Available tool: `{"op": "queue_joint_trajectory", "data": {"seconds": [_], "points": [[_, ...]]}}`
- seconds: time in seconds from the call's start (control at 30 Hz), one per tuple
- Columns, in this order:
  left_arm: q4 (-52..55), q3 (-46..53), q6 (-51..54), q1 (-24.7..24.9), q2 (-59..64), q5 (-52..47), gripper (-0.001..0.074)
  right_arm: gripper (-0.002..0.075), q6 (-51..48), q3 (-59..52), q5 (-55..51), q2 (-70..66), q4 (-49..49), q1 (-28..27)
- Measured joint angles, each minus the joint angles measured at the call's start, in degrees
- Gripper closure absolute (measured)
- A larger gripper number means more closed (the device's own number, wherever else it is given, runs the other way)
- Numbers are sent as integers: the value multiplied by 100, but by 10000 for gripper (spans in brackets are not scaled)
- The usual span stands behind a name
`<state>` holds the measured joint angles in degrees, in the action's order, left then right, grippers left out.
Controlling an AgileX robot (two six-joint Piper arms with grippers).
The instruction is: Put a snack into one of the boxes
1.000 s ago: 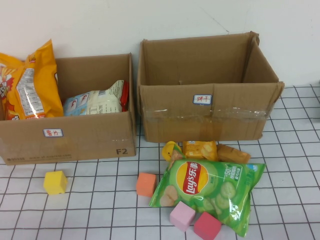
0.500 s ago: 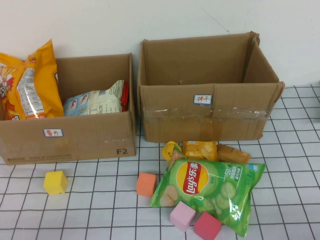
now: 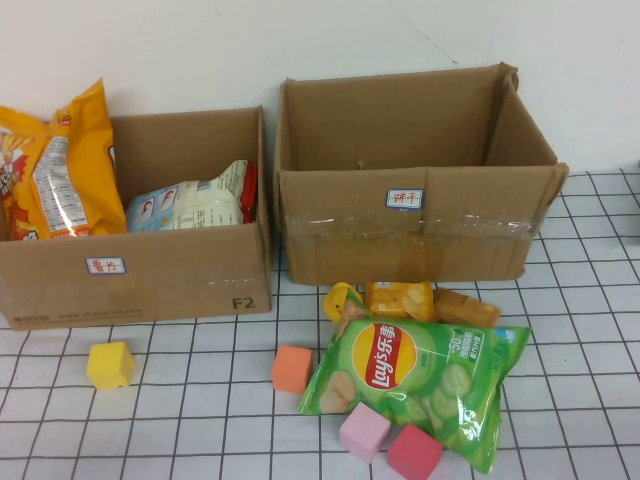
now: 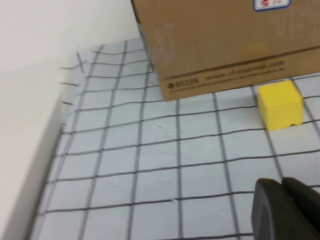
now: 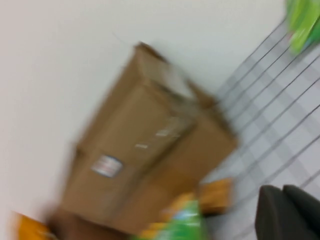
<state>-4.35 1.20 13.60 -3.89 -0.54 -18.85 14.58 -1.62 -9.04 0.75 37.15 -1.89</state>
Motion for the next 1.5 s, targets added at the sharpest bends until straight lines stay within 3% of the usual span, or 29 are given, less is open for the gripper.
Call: {"op": "queue_joint_trajectory", "data": {"seconds": [0.1, 0.2, 0.5, 0.83, 0.97, 1.13, 1.33, 1.5], "points": [[185, 13, -53, -12, 0, 161, 737, 727, -1, 0, 11, 0, 729, 0], [-107, 34, -269, -12, 0, 536, 737, 727, -489, 0, 43, 0, 844, 0], [-3867, 34, -1979, -12, 0, 1691, 737, 727, -1581, 0, 365, 0, 1244, 0], [-4964, 34, -2109, -12, 0, 1684, 737, 727, -3170, 0, -60, 0, 1283, 0], [-4665, -290, -1360, -12, 0, 1300, 737, 727, -3401, 0, -60, 0, 1283, 0], [-4273, -1727, 387, -12, 272, 288, 737, 727, -3487, 0, -117, 0, 1283, 0], [-3973, -3328, 967, -12, 1952, -1294, 737, 727, -3537, 0, -137, 0, 1283, 0], [-3984, -4291, 1925, 4, 3435, -2038, 737, 727, -3556, 0, -200, 0, 1283, 0]]}}
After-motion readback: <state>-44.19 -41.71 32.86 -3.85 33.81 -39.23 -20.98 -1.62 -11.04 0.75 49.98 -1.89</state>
